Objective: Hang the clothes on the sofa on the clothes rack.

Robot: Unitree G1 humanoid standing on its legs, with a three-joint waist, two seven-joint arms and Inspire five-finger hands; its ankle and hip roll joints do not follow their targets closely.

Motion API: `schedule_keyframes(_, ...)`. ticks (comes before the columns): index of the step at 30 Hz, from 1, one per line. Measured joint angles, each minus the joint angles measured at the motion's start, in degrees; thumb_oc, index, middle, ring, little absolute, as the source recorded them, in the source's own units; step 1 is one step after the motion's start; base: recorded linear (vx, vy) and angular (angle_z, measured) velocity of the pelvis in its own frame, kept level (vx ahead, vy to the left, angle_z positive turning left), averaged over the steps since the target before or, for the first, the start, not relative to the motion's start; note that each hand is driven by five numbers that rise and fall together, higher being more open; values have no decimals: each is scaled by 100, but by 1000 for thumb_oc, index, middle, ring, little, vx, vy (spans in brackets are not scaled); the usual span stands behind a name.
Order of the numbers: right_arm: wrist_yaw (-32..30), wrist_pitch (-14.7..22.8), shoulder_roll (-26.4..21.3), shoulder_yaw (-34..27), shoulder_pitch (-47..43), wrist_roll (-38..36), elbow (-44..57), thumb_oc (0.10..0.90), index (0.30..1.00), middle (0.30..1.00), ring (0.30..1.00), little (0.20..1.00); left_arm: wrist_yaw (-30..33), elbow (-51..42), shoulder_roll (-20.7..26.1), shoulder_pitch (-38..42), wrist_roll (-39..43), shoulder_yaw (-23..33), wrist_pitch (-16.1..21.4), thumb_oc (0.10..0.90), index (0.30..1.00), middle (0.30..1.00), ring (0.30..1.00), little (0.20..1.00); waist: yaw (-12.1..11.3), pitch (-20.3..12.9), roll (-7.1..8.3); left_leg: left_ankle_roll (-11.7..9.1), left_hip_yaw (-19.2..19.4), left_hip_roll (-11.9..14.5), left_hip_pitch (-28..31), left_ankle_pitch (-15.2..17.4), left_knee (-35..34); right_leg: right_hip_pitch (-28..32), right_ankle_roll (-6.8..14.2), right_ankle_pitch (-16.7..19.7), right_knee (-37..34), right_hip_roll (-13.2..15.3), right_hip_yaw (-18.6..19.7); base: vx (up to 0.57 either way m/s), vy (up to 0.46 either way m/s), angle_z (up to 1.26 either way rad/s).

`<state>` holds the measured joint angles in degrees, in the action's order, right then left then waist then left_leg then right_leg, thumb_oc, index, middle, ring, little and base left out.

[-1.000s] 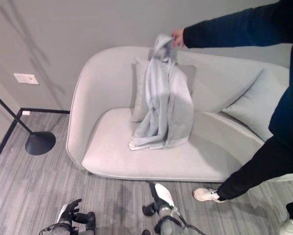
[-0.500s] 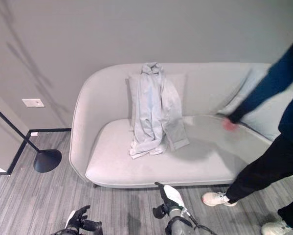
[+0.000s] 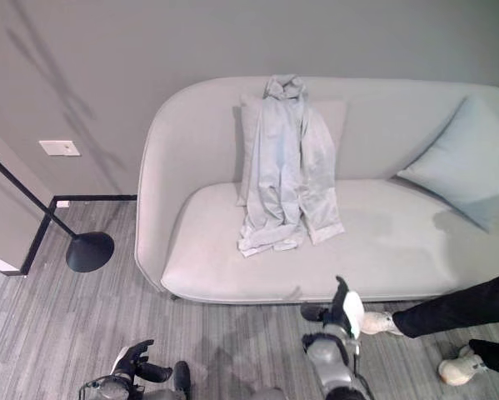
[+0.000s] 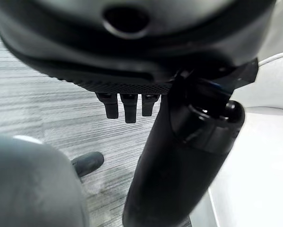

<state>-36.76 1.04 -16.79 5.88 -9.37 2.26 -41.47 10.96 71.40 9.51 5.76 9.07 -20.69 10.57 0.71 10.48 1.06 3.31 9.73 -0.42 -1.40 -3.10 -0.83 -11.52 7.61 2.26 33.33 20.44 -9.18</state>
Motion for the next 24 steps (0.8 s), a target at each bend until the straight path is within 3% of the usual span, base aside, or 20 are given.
schedule_keyframes(2,-43,4,30,20,-150,-124,212,800,900,900,900,900,-10,-5,64,9,-36,-2,-23,800,900,900,900,900,-91,21,-86,101,29,-7,286,-39,-274,-60,221,-353,314,-76,-373,109,-30,-32)
schedule_keyframes(5,-156,100,5,18,-201,-135,539,800,900,900,900,900,-37,4,214,10,-31,70,-99,800,900,900,900,900,-120,14,3,69,64,-122,299,-76,-265,3,268,-712,-452,-297,-608,82,-152,2)
schedule_keyframes(6,-208,101,-28,-11,-265,-136,575,800,900,900,900,900,-22,9,204,-39,-33,74,-112,800,900,900,900,900,-154,18,-17,94,112,-140,298,-64,-244,139,258,-649,-1326,-308,-812,92,-178,-1)
schedule_keyframes(8,-289,92,-41,-23,-285,-137,575,800,900,900,900,900,-9,29,263,-120,-35,83,-122,800,900,900,900,900,-157,17,-9,71,116,-140,339,-50,-231,196,247,-442,-2084,-228,-766,193,-310,7)
schedule_keyframes(9,-361,75,-62,-114,-282,-126,592,800,900,900,900,900,-11,223,254,-95,-41,120,-140,800,900,900,900,900,-159,9,-14,-62,64,-161,354,47,-215,306,424,107,-3000,0,-505,251,-352,13)
schedule_keyframes(11,-429,66,-65,-227,-221,-124,600,800,900,900,900,900,1,275,239,-109,-42,220,-215,800,900,900,900,900,-122,8,-9,-92,-88,-179,365,91,-215,410,603,695,-3664,277,-142,156,-214,26)
schedule_keyframes(13,-503,-71,-67,-319,6,-128,598,800,900,900,900,900,43,208,262,-250,-75,339,-209,800,900,900,900,900,-150,-14,46,-213,-240,-93,504,83,-268,558,607,1091,-3884,467,-123,195,-249,38)
schedule_keyframes(15,-515,-132,-62,-316,239,-128,595,800,900,900,900,900,87,194,330,-339,-77,396,-207,800,900,900,900,900,-133,-130,235,-387,-393,-54,565,151,-254,747,623,1199,-3897,400,-134,270,-323,41)
schedule_keyframes(16,-531,-145,-15,-296,317,-112,524,800,900,900,900,900,98,187,423,-483,-80,535,-198,800,900,900,900,900,-147,-218,422,-576,-494,-37,699,143,-385,920,608,1209,-3895,261,-152,220,-309,45)
schedule_keyframes(17,-543,-169,68,-279,330,-102,352,800,900,900,900,900,102,207,500,-596,-78,704,-202,800,900,900,900,900,-127,-291,580,-721,-562,9,800,173,-436,1114,514,942,-3870,100,-301,146,-218,13)
schedule_keyframes(18,-529,-212,-16,-285,350,-102,286,800,900,900,900,900,146,220,368,-656,-46,799,-230,800,900,900,900,900,-215,-356,354,-825,-535,306,845,172,-438,1128,430,967,-3857,-171,-303,186,-283,8)
schedule_keyframes(21,-599,-232,-223,-297,316,-68,330,800,900,900,900,900,180,36,154,-939,-15,882,-180,800,900,900,900,900,-163,-551,-73,-1057,-635,1029,795,124,-436,1181,147,699,-3862,-892,-405,88,-184,0)
schedule_keyframes(24,-673,-188,-602,-368,187,-45,319,800,900,900,900,900,211,1,38,-885,-80,625,-174,800,900,900,900,900,-145,-671,-291,-1224,-710,1428,633,2,-430,1137,-52,566,-3877,-1349,-577,121,-246,16)
